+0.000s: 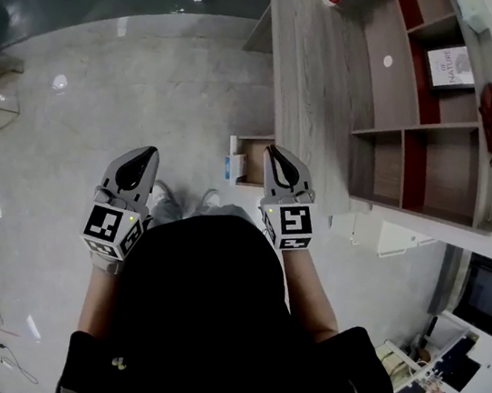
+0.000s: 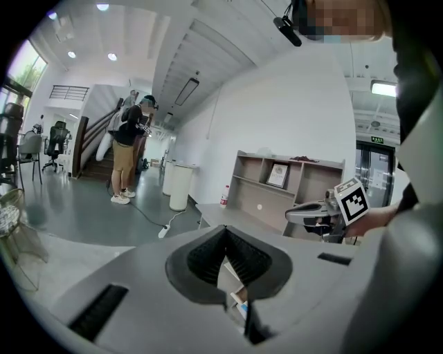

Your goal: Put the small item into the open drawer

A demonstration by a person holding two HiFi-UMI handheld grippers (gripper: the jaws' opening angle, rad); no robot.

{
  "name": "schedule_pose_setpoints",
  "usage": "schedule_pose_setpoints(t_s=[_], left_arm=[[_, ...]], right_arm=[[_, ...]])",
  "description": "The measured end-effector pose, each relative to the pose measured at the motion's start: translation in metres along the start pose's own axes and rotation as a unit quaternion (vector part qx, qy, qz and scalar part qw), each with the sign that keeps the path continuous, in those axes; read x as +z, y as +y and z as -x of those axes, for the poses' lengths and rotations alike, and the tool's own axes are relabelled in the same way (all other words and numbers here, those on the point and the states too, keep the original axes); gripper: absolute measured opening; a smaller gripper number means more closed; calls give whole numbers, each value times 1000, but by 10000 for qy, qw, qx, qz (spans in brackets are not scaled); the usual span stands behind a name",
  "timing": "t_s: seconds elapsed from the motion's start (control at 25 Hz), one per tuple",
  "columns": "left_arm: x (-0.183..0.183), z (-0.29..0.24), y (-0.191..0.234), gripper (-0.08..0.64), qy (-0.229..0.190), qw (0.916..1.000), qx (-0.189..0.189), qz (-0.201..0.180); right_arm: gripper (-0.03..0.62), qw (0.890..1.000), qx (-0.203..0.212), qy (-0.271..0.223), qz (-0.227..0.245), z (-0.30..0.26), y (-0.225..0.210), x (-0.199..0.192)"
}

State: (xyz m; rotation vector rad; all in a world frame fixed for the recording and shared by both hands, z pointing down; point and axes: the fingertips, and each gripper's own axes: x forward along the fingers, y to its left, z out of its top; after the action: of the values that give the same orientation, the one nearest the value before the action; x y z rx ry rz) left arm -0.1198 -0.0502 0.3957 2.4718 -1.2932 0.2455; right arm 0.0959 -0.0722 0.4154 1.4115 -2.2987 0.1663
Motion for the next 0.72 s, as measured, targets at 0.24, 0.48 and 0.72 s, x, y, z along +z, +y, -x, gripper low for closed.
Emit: schedule_pose_setpoints(t_s=[0.24,0.48,0.72], left_arm=[[11,-2,-3,2,-125,9998,-130,-89],[13,-3,-7,2,-119,9993,-263,-229],[21,-6,-13,2,-236,9984,-438,-285]], right_arm=[[26,9990,-210,-388,-28,22,-10,24],[26,9980,-223,-567,158,37,-7,39],[26,9969,-196,-732,193,42,-2,47]])
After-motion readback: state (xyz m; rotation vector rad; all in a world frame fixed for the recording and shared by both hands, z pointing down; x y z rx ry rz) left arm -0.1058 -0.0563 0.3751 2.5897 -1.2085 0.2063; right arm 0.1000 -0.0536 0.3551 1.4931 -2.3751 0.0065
